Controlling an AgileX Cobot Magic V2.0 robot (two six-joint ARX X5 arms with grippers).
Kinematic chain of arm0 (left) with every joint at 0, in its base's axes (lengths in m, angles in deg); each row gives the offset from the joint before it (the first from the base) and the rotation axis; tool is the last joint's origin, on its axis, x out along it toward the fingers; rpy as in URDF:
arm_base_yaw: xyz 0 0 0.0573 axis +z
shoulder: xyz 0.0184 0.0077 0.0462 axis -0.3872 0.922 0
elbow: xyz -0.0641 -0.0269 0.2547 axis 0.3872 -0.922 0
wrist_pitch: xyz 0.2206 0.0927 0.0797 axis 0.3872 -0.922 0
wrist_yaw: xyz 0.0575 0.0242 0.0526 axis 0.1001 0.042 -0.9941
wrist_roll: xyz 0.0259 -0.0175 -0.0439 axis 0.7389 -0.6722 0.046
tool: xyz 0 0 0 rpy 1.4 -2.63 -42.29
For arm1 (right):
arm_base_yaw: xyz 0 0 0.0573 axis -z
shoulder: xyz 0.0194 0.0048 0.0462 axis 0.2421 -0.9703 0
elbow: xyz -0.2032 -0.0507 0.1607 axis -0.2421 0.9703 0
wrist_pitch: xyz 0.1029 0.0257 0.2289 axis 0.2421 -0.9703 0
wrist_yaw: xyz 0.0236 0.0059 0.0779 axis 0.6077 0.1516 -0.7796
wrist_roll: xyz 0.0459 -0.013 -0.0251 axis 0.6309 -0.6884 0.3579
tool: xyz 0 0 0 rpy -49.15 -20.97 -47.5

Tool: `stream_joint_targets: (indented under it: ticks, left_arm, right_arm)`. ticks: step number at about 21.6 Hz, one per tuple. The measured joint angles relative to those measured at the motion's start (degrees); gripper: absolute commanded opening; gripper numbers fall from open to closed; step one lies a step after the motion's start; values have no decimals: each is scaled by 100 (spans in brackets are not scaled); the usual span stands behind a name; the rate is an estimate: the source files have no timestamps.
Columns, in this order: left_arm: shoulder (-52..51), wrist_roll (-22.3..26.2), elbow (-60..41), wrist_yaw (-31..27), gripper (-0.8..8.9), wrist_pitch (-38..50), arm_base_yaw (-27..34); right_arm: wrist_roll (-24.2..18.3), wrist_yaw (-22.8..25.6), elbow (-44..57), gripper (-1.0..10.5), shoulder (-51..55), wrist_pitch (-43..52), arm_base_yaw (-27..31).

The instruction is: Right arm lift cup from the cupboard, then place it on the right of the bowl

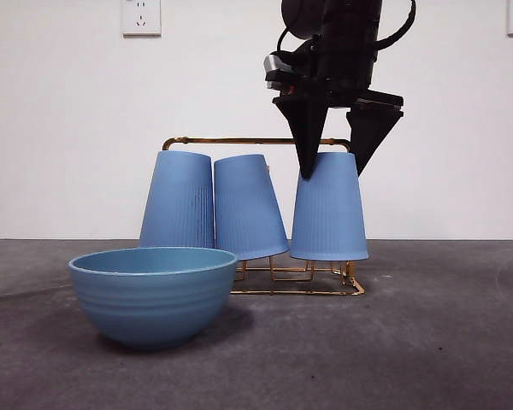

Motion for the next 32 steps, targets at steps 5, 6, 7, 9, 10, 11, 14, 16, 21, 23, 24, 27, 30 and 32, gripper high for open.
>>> stream_joint_targets:
  ticks: [5, 6, 7, 9, 10, 11, 14, 16, 21, 23, 24, 27, 30, 32]
  left_arm:
    - [0, 0, 0, 0, 564, 0, -37]
    - [0, 2, 0, 0, 564, 0, -37]
    - [0, 0, 0, 0, 564, 0, -37]
    - [0, 2, 0, 0, 564, 0, -37]
    - [0, 0, 0, 0, 564, 0, -37]
    - [0, 2, 0, 0, 564, 0, -37]
    - [0, 2, 0, 0, 564, 0, -37]
    - [0, 2, 0, 0, 564, -2, -37]
    - [0, 2, 0, 0, 564, -92, -37]
    - [0, 0, 0, 0, 564, -94, -37]
    - [0, 2, 0, 0, 564, -94, -37]
    - [2, 0, 0, 0, 564, -92, -37]
    - [4, 0, 0, 0, 564, -94, -37]
    - [9, 0, 0, 0, 564, -92, -37]
  right_arm:
    - [79, 4, -13, 237, 0, -11, 0]
    - [114, 9, -22, 237, 4, -28, 0]
    - [142, 20, -35, 237, 20, -63, 0]
    - [166, 24, -129, 237, 83, -168, 0]
    - [170, 24, -173, 237, 151, -203, 0]
    - [173, 24, -188, 237, 260, -205, 0]
    - [197, 83, -214, 237, 592, -205, -2]
    - [212, 72, -214, 237, 791, -210, -2]
    - [214, -197, -214, 232, 1572, -216, -9]
    - [214, -223, -214, 220, 1899, -216, -13]
    - [214, -254, -197, 220, 2031, -216, -22]
    - [214, -341, 52, 220, 2422, -216, -79]
    - [216, -345, 852, 220, 2988, -170, -114]
    - [216, -483, 1681, 220, 3506, 407, -149]
